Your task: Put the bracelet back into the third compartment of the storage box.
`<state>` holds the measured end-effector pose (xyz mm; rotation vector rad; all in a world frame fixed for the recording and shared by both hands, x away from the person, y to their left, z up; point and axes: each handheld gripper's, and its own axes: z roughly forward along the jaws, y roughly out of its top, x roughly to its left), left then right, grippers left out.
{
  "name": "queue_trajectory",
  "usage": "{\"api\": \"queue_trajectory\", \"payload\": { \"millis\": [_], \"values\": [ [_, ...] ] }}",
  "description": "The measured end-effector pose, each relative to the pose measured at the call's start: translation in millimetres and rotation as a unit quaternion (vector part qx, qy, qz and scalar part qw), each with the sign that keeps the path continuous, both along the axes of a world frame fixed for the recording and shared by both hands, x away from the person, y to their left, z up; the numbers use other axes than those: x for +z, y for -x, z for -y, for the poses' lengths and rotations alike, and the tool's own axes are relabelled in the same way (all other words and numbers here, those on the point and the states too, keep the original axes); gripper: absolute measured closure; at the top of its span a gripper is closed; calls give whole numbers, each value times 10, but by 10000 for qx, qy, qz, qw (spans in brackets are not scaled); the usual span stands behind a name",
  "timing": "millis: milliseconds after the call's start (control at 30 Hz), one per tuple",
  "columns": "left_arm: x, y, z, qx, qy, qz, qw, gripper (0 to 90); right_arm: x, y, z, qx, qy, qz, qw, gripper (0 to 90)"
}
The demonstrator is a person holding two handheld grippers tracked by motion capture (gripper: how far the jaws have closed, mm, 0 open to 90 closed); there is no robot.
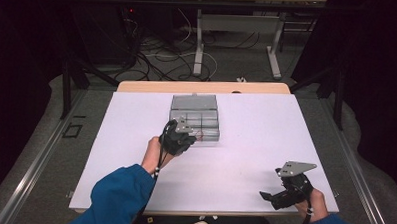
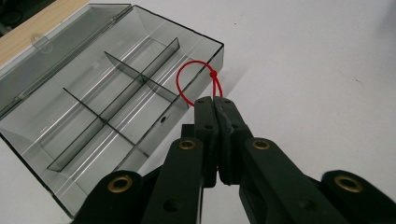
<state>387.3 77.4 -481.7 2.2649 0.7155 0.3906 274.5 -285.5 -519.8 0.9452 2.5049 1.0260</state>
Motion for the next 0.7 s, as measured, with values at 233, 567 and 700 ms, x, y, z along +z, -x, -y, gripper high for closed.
{"api": "queue_trajectory", "payload": {
  "millis": [233, 567, 700],
  "values": [
    [-5, -87, 56, 54, 7, 26, 10000, 889, 0, -12, 7, 53, 22, 0, 10000, 21],
    [9, -199, 91, 107, 0, 33, 9999, 889, -1, -3, 1, 4, 30, 32, 10000, 21],
    [8, -247, 112, 105, -35, 45, 9999, 889, 0, -8, -1, 34, 43, 38, 10000, 21]
  ]
}}
